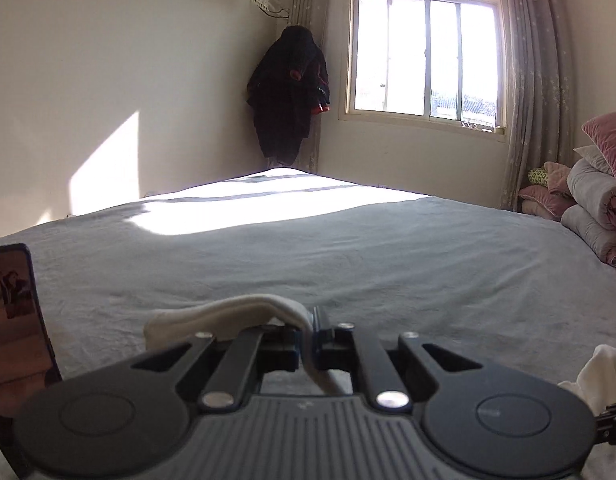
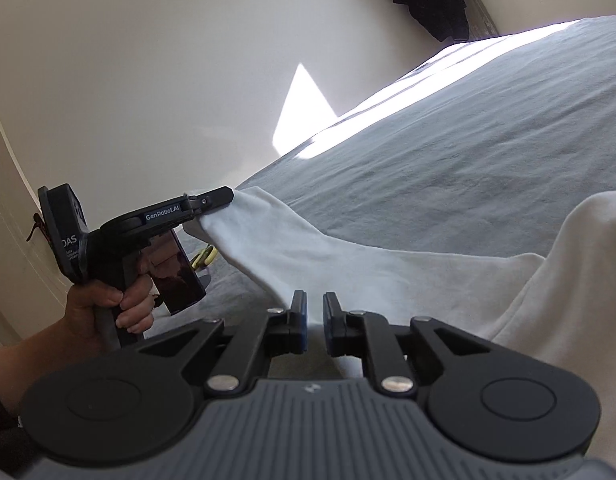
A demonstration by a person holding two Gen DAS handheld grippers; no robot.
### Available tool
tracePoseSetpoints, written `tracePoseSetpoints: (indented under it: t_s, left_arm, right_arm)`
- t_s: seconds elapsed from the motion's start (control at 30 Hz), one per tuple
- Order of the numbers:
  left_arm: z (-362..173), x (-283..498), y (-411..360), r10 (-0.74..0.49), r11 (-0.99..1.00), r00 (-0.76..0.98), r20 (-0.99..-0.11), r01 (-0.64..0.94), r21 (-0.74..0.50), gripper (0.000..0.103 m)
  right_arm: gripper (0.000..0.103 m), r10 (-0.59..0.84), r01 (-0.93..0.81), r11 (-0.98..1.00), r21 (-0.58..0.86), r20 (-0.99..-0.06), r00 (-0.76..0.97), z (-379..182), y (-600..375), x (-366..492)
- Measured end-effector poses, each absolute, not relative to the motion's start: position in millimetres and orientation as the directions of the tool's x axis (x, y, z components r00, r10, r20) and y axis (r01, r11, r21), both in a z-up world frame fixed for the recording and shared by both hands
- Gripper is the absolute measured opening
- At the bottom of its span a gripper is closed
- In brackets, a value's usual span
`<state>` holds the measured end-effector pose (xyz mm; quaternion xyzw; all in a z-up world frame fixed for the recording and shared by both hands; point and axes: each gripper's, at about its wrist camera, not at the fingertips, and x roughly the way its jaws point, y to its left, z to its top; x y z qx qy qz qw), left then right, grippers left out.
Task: Fold clothes
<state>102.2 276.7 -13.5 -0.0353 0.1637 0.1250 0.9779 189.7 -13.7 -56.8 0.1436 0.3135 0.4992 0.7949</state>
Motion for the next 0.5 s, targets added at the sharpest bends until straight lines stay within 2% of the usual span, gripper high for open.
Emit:
tracePoseSetpoints:
  t_s: [0.2, 0.5]
  left_arm:
    - [-36, 86, 297, 0.318, 0.943, 0.886, -0.336, -0.332, 0.018, 0.018]
    - [-36, 81, 318, 0.385, 0.899, 0.845, -0.372, -0.435, -0.057, 0.024]
  right_arm:
    - [0.015, 0.861, -0.694, 0.490, 0.527, -0.417, 0.291, -69, -9, 189]
    - [0.015, 0.855, -0.691, 0.497, 0.525, -0.433, 0.286, -73, -10, 189]
